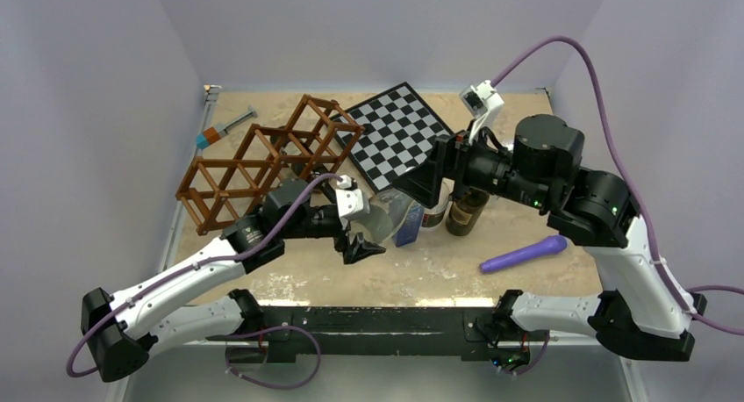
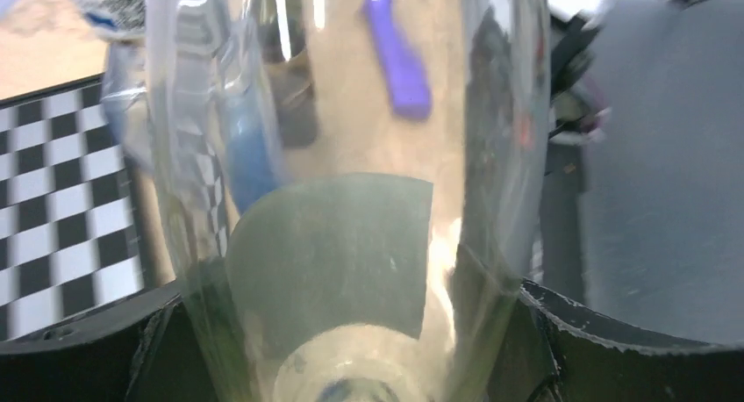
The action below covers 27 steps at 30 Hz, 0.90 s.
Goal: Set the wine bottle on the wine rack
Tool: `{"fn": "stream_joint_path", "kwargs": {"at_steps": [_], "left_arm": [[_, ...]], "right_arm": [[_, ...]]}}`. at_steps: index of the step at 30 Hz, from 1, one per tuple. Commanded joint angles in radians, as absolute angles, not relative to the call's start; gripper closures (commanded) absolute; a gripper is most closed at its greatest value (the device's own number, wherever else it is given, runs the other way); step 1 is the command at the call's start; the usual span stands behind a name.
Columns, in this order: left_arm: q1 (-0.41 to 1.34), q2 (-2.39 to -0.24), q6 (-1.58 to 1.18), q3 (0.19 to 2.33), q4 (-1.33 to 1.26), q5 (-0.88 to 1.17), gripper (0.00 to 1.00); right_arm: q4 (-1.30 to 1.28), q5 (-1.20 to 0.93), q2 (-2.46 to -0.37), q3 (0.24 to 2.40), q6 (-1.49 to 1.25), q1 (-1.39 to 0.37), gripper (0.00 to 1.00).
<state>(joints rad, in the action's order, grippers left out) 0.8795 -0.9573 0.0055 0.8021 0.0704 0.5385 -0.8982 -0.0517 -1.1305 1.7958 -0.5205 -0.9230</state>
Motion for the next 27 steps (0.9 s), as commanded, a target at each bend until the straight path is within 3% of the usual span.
{"fn": "stream_joint_path", "kwargs": {"at_steps": [1,8,15,18,20,24,27], "left_arm": [[0.874,-0.872,0.351,0.935,0.149,0.368,1.0],[0.875,-0.81,0.716,0.995,0.259,0.207,1.0],[0.875,-0.778,1.069,0.993,0.232,0.086,1.0],[0.874,-0.794,1.153,1.013,0.233,0.042,1.0],[0.875,-0.805,1.196,1.023,0.228,0.024,1.0],[0.875,-0.814,1.274,1.01,0.158,0.005,1.0],[0.874,-0.817,1.335,0.983,0.075,-0.035,1.0]], "right_arm": [[-0.869,-0.06,-1.096,1.856,-0.497,-0.928,0.08],[-0.993,0.018,-1.111,2.013,-0.429,-0.927,0.06],[-1.401,-0.073,-1.364,2.438,-0.347,-0.925,0.3],[-1.492,-0.168,-1.441,2.468,-0.32,-0.931,0.36],[-1.521,-0.193,-1.474,2.441,-0.299,-0.959,0.35],[-1.524,-0.088,-1.482,2.34,-0.247,-1.029,0.24],[-1.505,-0.05,-1.488,2.278,-0.245,-1.043,0.23]]}}
